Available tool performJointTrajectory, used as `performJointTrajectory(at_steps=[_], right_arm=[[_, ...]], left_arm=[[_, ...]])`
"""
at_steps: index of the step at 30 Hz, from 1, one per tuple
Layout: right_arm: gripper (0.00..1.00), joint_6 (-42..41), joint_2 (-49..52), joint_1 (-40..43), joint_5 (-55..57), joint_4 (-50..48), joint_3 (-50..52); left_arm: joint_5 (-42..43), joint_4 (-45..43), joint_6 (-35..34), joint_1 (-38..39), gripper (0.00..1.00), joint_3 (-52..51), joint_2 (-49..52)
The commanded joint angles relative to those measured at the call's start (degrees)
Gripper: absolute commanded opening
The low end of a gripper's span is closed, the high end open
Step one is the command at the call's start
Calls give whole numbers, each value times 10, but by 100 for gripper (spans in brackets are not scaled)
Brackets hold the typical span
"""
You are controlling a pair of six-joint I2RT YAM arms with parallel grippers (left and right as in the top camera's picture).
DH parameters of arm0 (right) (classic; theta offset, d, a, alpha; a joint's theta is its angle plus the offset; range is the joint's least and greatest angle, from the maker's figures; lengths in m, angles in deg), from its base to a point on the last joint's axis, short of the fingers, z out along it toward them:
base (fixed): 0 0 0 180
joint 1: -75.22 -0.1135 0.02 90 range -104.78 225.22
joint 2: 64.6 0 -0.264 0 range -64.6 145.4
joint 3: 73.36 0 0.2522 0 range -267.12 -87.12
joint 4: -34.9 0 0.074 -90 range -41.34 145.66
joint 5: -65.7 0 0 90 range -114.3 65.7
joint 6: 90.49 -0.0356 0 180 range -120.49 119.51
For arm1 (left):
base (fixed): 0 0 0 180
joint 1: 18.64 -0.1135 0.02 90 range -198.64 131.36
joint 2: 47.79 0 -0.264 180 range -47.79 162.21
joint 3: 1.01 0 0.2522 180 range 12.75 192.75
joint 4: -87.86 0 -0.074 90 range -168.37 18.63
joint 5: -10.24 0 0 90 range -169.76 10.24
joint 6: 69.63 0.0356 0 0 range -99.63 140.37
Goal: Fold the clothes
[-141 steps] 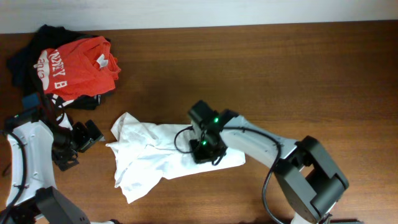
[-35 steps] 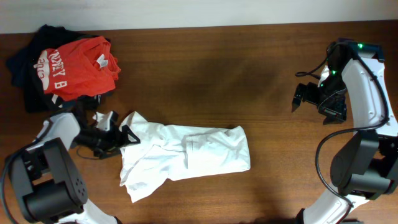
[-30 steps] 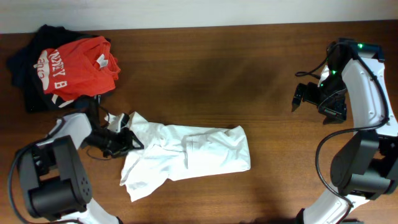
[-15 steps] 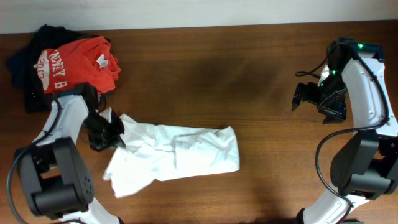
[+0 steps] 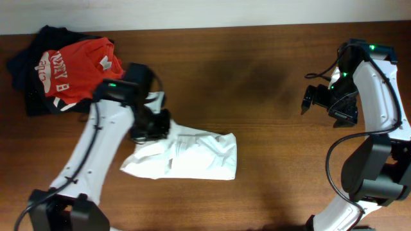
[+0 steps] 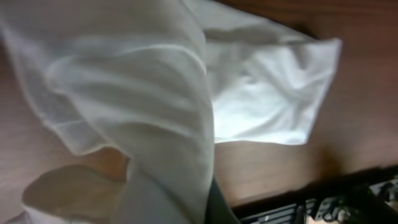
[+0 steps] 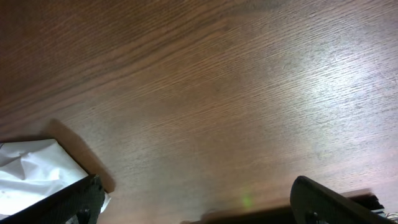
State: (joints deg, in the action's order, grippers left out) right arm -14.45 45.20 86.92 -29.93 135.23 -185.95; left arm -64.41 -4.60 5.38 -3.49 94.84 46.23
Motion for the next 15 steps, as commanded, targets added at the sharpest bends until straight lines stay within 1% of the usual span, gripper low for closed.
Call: performJointTrajectory(at_steps=[1,4,6,10,11,12,14,15], right_arm=[[99,-5,-4,0,-3,0,-3],[99,-5,-4,0,-3,0,-3],[99,-5,-4,0,-3,0,-3],[99,-5,-4,0,-3,0,-3],[99,-5,-4,0,-3,0,-3],[99,-5,-4,0,-3,0,-3],[99,-5,-4,0,-3,0,-3],[99,-5,-4,0,-3,0,-3]], left_arm=[[14,-38,-55,85,0,1,1],[14,-79,-86,154,1,1,20],[14,-98,-99,185,1,1,40],[14,-136,-113,223,2,1,80],[14,-148,-114,231,3,1,95],[14,-159,-114,238,8,1,108],[16,-178,-131,252,13,1,133],[16,-185,-135,256,24,1,139]])
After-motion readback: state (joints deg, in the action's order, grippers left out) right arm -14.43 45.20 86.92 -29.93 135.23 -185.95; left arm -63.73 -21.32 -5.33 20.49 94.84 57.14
